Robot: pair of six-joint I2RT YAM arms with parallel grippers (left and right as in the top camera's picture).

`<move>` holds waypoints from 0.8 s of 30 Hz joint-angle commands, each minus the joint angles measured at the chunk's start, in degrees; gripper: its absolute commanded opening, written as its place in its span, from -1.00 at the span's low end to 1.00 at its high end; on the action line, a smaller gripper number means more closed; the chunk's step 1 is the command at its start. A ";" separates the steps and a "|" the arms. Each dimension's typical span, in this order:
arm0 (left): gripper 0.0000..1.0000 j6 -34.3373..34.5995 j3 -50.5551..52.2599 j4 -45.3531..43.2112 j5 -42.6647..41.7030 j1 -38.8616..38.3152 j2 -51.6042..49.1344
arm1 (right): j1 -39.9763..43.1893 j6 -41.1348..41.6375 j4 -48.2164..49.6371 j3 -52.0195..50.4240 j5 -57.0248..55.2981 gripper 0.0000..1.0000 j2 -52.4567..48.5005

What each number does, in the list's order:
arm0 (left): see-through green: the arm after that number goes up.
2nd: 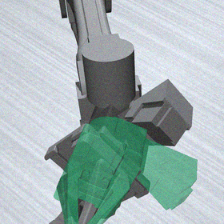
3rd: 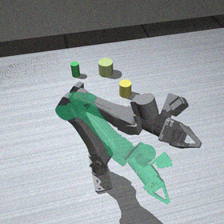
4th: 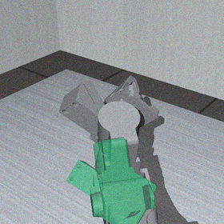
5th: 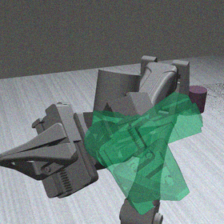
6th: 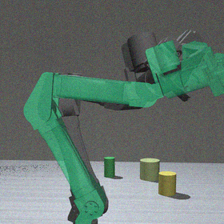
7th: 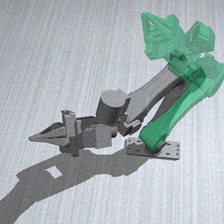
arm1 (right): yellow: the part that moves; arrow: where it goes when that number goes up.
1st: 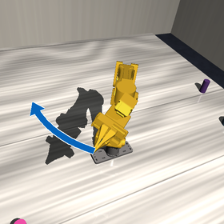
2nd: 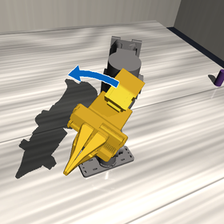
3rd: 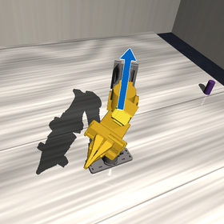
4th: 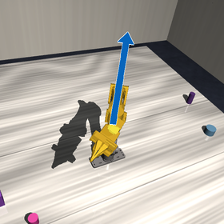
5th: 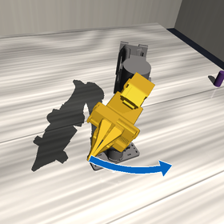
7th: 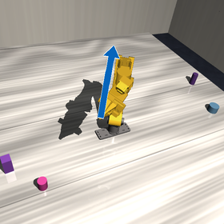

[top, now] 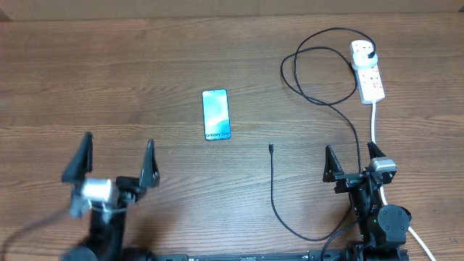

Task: Plug charger to phone and switch on socket
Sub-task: 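Move the left gripper over the phone and lower onto it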

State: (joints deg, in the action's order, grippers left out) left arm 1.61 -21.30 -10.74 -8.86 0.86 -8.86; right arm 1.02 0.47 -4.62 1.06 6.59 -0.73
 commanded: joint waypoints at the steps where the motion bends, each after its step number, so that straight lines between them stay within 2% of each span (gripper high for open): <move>1: 0.99 -5.99 -20.41 14.88 -3.76 0.35 -15.54 | -0.33 0.39 0.22 -0.59 -0.55 1.00 0.24; 3: 0.99 -10.75 -28.72 21.90 -8.98 0.35 -23.93 | -0.33 0.39 0.22 -0.59 -0.55 1.00 0.24; 5: 0.99 -10.16 -34.97 26.40 -13.86 0.33 -31.47 | -0.33 0.39 0.22 -0.59 -0.55 1.00 0.24; 8: 0.99 -10.12 -39.78 25.49 -20.87 0.33 -39.78 | -0.33 0.39 0.22 -0.59 -0.55 1.00 0.24; 9: 0.99 -8.81 -40.94 23.69 -22.05 0.24 -42.21 | -0.33 0.39 0.22 -0.59 -0.55 1.00 0.24; 12: 1.00 1.05 -44.68 19.08 -21.38 0.17 -48.26 | -0.33 0.39 0.22 -0.59 -0.55 1.00 0.24; 14: 1.00 4.61 -49.16 20.74 -20.76 0.15 -52.61 | -0.33 0.39 0.22 -0.59 -0.55 1.00 0.24; 17: 1.00 4.37 -58.95 33.05 -17.46 -1.11 -59.67 | -0.33 0.39 0.22 -0.59 -0.55 1.00 0.24; 20: 1.00 4.39 -70.66 50.88 -3.98 -4.63 -67.89 | -0.33 0.39 0.22 -0.59 -0.55 1.00 0.24; 21: 1.00 4.39 -76.63 59.78 4.00 -7.21 -72.87 | -0.33 0.39 0.22 -0.59 -0.55 1.00 0.24; 22: 1.00 4.39 -79.19 63.54 6.71 -8.66 -75.47 | -0.31 0.39 0.22 -0.59 -0.55 1.00 0.24; 24: 1.00 4.76 -81.72 67.19 5.22 -10.91 -79.45 | -0.33 0.39 0.22 -0.59 -0.55 1.00 0.24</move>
State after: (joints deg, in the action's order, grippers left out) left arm 4.73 -97.51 52.38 -12.49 -6.31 -81.60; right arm 1.02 0.45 -4.64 1.06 6.59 -0.75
